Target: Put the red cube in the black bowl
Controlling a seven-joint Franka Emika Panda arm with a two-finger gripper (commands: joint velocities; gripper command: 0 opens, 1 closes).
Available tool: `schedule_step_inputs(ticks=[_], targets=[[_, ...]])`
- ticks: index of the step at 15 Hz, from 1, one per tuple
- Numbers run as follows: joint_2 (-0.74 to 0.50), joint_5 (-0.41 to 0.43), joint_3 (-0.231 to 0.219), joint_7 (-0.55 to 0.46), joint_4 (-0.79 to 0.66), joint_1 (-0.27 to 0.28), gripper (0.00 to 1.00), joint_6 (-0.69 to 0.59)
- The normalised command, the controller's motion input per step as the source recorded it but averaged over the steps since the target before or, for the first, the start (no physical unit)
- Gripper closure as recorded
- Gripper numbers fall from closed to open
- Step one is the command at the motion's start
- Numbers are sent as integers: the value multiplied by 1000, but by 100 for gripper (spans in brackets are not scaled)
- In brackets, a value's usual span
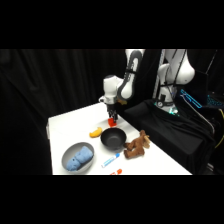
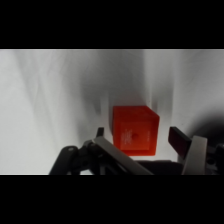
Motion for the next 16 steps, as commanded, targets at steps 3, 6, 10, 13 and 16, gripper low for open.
schedule_step_inputs(ticks=[3, 6, 10, 13, 16], targets=[[128, 139, 184, -204, -1, -181, 0, 216], [109, 114, 177, -190, 11, -182, 0, 196], [79, 90, 150, -148, 20, -174, 26, 203], [22, 25, 102, -104, 2, -137, 52, 180], [-1, -5, 81, -76, -3, -108, 69, 146]])
